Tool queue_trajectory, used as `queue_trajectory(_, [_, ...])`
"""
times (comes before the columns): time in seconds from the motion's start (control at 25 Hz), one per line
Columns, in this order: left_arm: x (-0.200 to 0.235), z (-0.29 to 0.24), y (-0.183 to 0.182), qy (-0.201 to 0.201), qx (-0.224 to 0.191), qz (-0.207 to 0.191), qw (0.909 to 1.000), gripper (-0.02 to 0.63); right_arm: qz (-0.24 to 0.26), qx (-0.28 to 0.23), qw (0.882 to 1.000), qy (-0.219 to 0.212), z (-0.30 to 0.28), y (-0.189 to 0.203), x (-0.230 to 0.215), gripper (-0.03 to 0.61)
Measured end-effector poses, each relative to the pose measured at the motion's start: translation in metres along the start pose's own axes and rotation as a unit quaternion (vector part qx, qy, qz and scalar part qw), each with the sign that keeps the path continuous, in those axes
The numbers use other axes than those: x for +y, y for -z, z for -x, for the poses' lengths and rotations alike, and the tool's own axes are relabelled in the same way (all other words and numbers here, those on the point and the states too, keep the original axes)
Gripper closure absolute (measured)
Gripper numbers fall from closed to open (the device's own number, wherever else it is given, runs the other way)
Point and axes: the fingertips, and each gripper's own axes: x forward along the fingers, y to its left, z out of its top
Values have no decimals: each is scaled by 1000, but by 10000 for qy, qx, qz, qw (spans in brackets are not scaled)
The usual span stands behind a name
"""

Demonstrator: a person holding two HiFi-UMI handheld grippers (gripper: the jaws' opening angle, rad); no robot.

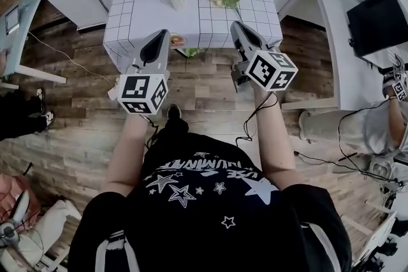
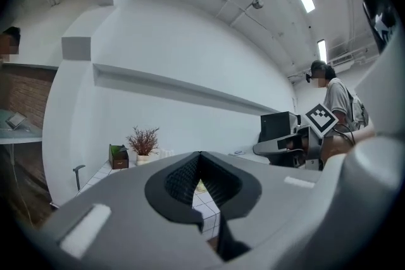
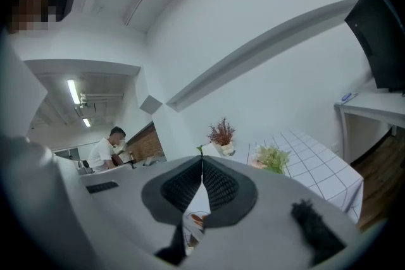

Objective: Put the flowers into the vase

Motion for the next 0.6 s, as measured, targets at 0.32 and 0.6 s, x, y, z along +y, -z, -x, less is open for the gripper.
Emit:
queue_trajectory(0.32, [71,-35,12,-96,181,171,9996,604,70,102,9998,167,-68,-2,-2,568])
queue_trajectory(0.6, [112,-60,20,61,287,252,9993,563,78,133,9980,614,-102,2,-20,568])
